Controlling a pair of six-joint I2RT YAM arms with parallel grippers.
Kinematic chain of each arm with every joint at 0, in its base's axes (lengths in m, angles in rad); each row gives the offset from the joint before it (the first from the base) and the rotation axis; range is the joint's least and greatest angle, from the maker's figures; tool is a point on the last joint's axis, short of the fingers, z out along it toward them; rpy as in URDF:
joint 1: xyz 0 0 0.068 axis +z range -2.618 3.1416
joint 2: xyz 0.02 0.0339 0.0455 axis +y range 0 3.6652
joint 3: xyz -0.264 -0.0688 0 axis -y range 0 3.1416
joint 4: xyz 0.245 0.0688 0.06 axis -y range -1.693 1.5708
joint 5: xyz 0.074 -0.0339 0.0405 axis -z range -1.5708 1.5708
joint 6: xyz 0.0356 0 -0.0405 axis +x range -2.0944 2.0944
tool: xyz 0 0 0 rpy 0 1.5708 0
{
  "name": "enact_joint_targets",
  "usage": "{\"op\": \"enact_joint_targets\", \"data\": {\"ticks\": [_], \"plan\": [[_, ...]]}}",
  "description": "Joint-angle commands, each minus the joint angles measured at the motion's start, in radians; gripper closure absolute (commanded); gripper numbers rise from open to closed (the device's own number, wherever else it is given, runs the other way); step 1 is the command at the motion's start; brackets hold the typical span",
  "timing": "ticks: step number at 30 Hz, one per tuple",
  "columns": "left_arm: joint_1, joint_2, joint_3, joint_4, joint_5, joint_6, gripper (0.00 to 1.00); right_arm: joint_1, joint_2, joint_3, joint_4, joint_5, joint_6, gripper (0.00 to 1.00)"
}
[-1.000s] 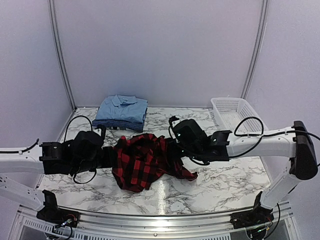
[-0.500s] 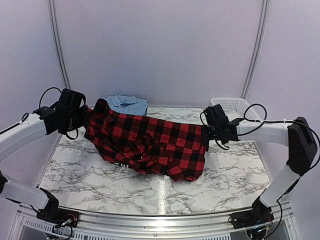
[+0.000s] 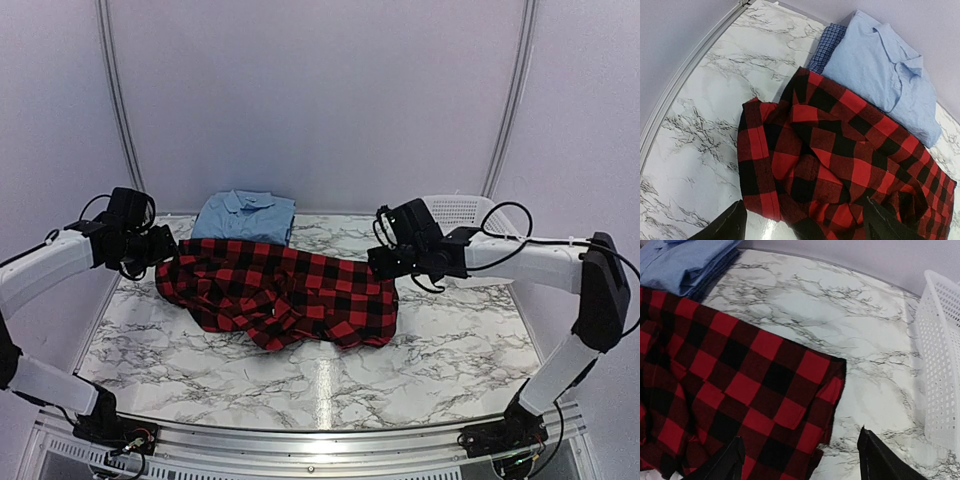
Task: Fold and stack the long sleeve shirts
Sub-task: Flatten out the crumpled shirt at the center of the board.
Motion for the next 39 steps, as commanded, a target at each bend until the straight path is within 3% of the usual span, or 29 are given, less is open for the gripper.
{"op": "enact_joint_targets", "data": {"ticks": [1,8,12,17,21,26,28,31,33,35,39], "plan": [[-0.042,-0.104,-0.11,0.01,0.101,-0.044,0.18,0.146,-0.055,-0.084,-0.013,-0.074,-0.01,0.25],[-0.3,-0.217,-0.321,0.035,0.087,-0.296,0.19,0.305,-0.064,-0.176,0.019,-0.068,0.003,0.23],[-0.439,-0.266,-0.41,0.137,0.074,-0.474,0.19,0.346,-0.056,-0.215,0.04,-0.059,0.018,0.21],[-0.572,-0.161,-0.432,0.325,0.057,-0.576,0.19,0.365,-0.005,-0.213,0.041,-0.03,0.028,0.2],[-0.606,-0.028,-0.415,0.475,0.077,-0.589,0.21,0.393,0.018,-0.21,0.069,-0.051,0.043,0.14],[-0.61,0.108,-0.384,0.577,0.103,-0.575,0.35,0.413,0.082,-0.198,0.061,-0.023,0.069,0.12],[-0.611,0.125,-0.369,0.577,0.093,-0.567,0.48,0.413,0.1,-0.202,0.045,0.009,0.088,0.13],[-0.611,0.106,-0.355,0.527,0.058,-0.547,0.75,0.409,0.108,-0.214,0.024,0.059,0.113,0.21],[-0.606,0.071,-0.34,0.454,0.02,-0.521,0.88,0.399,0.096,-0.226,0.013,0.08,0.132,0.31],[-0.597,0.024,-0.332,0.377,-0.012,-0.494,0.99,0.388,0.072,-0.24,0.01,0.093,0.152,0.48],[-0.541,-0.085,-0.342,0.251,-0.018,-0.449,1.0,0.361,0.012,-0.266,0.013,0.109,0.174,0.94]]}}
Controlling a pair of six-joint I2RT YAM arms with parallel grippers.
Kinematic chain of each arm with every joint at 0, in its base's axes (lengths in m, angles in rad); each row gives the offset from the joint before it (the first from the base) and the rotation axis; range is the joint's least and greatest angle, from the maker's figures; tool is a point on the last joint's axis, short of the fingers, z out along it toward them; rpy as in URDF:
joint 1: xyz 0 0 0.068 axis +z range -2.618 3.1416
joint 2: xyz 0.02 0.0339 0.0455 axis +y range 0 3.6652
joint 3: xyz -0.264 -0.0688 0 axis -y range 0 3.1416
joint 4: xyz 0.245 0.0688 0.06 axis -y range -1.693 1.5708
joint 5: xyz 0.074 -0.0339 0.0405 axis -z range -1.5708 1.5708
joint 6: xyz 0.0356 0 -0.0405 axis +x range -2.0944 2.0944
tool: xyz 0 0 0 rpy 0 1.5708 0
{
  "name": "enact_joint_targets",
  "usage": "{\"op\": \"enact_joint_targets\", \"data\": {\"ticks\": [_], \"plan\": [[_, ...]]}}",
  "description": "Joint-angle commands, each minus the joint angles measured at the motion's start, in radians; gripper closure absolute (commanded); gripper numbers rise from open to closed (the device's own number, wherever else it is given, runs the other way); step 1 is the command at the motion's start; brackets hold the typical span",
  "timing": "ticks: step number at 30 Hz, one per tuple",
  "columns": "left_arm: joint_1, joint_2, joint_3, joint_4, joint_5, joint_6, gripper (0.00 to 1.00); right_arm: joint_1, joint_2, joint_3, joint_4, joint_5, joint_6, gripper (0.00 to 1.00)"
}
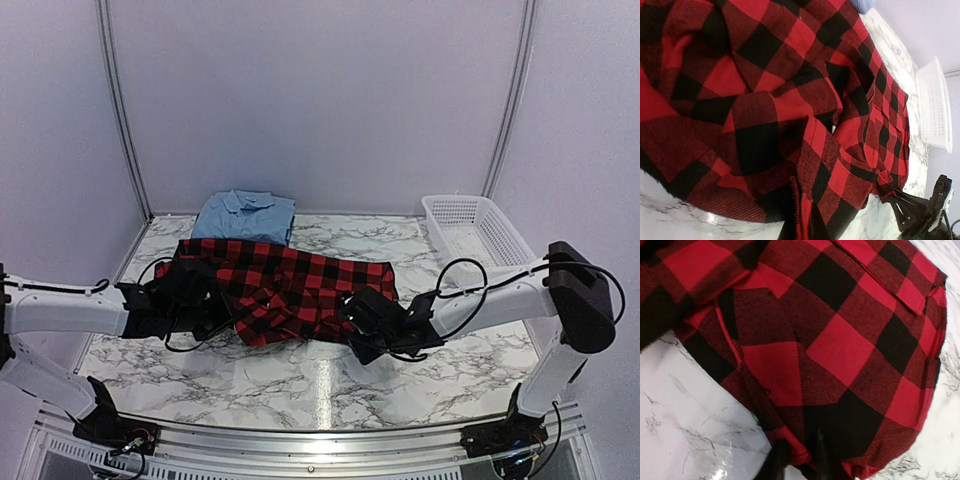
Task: Fold and stack the long sleeve shirts
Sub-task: Flatten out the crumpled shirt at the center of the board.
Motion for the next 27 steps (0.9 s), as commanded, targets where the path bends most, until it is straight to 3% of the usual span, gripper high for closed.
{"op": "enact_joint_targets", "data": {"ticks": [1,11,19,20,24,27], "plan": [[0.077,-0.129,0.009,-0.184,-0.038,0.076,1.0,-0.039,-0.086,-0.021,-0.018,0.052,0.052,1.0],[0.271,-0.317,0.005,-0.448,0.117,0.25,1.0,-0.231,-0.274,-0.152,-0.16,0.087,0.09,1.0],[0.312,-0.42,0.014,-0.617,0.139,0.281,1.0,-0.348,-0.446,-0.182,-0.25,0.067,0.144,1.0],[0.32,-0.446,0.016,-0.64,0.125,0.276,1.0,-0.352,-0.451,-0.179,-0.256,0.052,0.146,0.96],[0.334,-0.489,-0.042,-0.665,0.134,0.261,0.88,-0.352,-0.465,-0.191,-0.234,-0.02,0.155,0.88],[0.335,-0.509,-0.103,-0.668,0.155,0.266,0.64,-0.345,-0.491,-0.195,-0.241,-0.031,0.147,0.66]]}}
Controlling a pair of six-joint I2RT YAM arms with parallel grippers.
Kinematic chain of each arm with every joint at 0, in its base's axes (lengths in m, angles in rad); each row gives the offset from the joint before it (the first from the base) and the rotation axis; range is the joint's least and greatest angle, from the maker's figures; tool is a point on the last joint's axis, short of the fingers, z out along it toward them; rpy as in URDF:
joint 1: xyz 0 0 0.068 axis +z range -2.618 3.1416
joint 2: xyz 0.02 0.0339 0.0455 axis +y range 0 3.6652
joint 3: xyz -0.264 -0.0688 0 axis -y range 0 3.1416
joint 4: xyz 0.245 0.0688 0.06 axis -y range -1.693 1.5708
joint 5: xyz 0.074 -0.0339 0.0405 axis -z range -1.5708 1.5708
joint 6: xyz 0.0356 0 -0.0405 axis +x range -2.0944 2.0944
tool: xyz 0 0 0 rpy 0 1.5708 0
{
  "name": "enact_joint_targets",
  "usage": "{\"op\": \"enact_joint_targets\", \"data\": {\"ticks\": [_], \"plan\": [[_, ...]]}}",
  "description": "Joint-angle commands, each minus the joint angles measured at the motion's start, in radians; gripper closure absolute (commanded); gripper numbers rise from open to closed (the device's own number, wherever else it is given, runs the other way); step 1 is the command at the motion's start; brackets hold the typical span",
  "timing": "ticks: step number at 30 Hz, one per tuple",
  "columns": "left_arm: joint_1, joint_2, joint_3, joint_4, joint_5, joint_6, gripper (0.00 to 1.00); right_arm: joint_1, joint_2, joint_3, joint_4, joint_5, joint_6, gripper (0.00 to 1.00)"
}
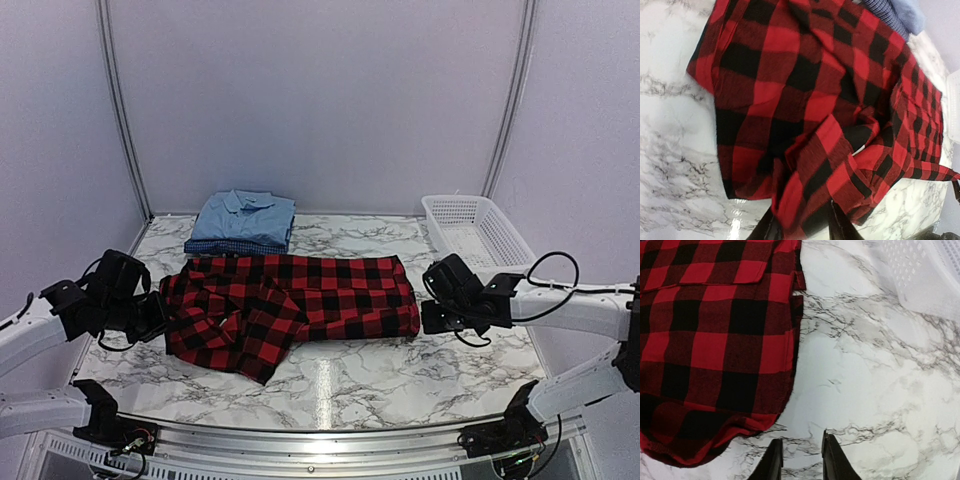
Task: Fold and stack the long sleeve shirts
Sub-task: Flatten out the crumpled shirt at the center of the board.
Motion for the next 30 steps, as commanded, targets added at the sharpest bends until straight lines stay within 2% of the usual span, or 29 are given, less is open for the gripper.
{"op": "enact_joint_targets", "data": {"ticks": [1,4,7,10,14,18,24,27,30], "plan": [[0.006,-0.036,-0.088,-0.089,0.005,0.006,0.62,0.033,-0.043,0.026,-0.041,-0.01,0.003,0.61],[0.004,-0.085,-0.067,-0.098,0.007,0.031,0.52,0.163,-0.011,0.109,-0.057,0.045,0.0,0.5],[-0.024,-0.09,-0.007,-0.138,-0.034,0.067,0.49,0.261,0.095,0.205,-0.041,0.024,0.006,0.46],[-0.164,-0.058,0.039,-0.133,-0.086,0.044,0.46,0.336,0.214,0.282,-0.013,0.022,0.01,0.45],[-0.413,0.104,0.06,-0.053,-0.155,-0.016,0.48,0.37,0.302,0.349,0.023,0.008,0.019,0.45],[-0.539,0.31,0.106,0.078,-0.15,-0.021,0.49,0.371,0.311,0.358,0.045,0.021,0.037,0.43],[-0.57,0.6,0.182,0.233,-0.117,0.011,0.51,0.371,0.297,0.34,0.058,0.014,0.059,0.43],[-0.573,0.663,0.207,0.249,-0.125,0.018,0.52,0.374,0.282,0.322,0.065,-0.001,0.066,0.43],[-0.573,0.704,0.205,0.255,-0.125,0.015,0.61,0.378,0.272,0.306,0.076,-0.011,0.068,0.42]]}}
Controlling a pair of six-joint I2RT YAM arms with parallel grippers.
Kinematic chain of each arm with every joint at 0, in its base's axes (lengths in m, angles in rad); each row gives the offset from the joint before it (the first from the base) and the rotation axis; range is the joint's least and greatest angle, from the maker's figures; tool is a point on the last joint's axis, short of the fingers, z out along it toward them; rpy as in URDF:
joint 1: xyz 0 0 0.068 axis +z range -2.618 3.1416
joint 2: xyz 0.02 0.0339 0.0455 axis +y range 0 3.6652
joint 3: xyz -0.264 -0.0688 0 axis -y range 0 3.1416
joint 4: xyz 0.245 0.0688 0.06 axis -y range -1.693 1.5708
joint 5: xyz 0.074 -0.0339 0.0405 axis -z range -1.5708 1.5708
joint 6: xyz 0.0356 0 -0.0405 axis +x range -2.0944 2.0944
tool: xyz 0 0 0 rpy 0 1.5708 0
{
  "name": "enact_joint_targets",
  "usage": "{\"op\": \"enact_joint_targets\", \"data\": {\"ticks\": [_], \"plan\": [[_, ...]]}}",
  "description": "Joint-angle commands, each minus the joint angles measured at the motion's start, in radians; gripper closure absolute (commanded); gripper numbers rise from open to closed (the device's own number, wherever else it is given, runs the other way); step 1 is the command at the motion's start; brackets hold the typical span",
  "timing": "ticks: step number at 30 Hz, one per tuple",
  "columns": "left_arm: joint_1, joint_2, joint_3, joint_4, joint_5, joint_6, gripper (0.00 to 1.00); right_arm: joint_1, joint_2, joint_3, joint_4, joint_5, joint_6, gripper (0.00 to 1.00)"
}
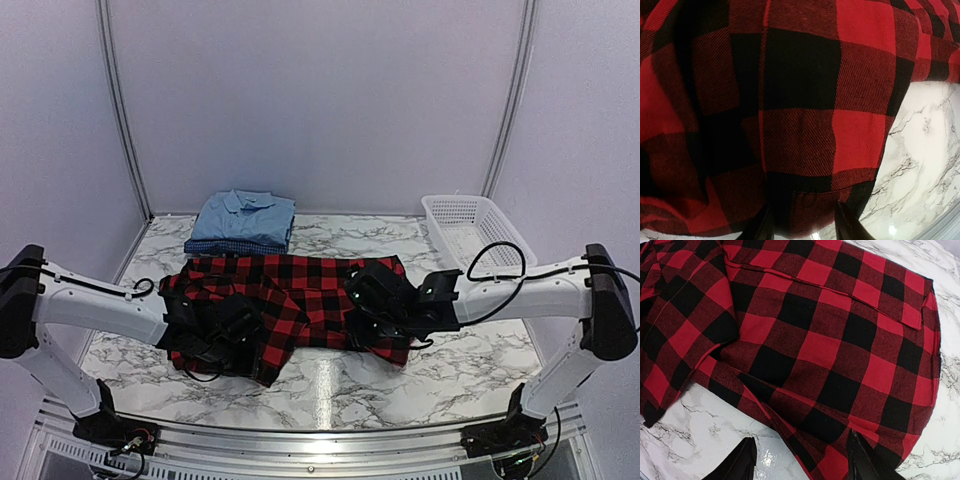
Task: Fold and stack the long sleeve shirts
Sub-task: Flatten out the crumpled shirt at the center of the board.
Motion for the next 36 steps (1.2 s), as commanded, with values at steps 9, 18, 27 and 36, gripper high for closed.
{"op": "enact_joint_targets", "data": {"ticks": [9,18,27,36], "plan": [[-0.04,0.028,0.038,0.048,-0.005,0.028,1.0,0.044,-0.029,-0.013,0.089,-0.036,0.003,0.41],[-0.163,-0.149,0.207,0.141,0.1,0.144,1.0,0.203,-0.146,-0.05,0.246,-0.01,-0.137,0.19],[-0.291,-0.218,0.454,0.166,0.125,0.295,1.0,0.241,-0.374,-0.052,0.145,0.173,-0.13,0.13],[-0.345,-0.259,0.514,0.151,-0.037,0.345,1.0,0.122,-0.351,0.008,0.018,0.18,-0.072,0.12]]}}
